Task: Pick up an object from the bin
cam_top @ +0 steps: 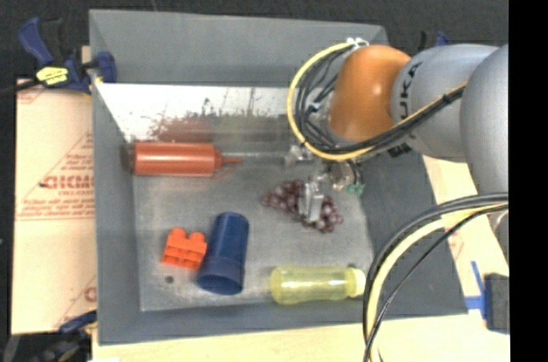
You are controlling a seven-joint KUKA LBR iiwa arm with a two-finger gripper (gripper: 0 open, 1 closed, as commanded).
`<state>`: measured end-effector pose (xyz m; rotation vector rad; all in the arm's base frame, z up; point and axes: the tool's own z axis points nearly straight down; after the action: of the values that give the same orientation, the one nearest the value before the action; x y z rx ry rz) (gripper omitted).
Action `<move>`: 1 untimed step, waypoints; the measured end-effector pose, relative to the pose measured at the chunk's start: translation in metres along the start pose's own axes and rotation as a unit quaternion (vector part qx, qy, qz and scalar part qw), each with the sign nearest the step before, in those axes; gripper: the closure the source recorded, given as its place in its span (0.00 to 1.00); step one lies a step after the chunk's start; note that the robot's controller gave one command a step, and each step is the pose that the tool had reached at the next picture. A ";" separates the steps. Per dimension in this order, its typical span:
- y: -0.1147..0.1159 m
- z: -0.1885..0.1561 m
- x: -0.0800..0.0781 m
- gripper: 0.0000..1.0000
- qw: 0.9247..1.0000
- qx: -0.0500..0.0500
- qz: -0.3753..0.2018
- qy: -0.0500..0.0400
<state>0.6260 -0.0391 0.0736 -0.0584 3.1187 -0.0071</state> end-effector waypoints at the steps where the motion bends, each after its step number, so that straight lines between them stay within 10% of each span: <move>1: 0.010 -0.002 -0.020 1.00 1.000 0.000 0.024 -0.008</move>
Offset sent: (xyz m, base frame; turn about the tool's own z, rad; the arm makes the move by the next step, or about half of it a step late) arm 0.0000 0.0000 0.0000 0.0000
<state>0.6452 -0.0288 0.0763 0.0150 3.1038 -0.0056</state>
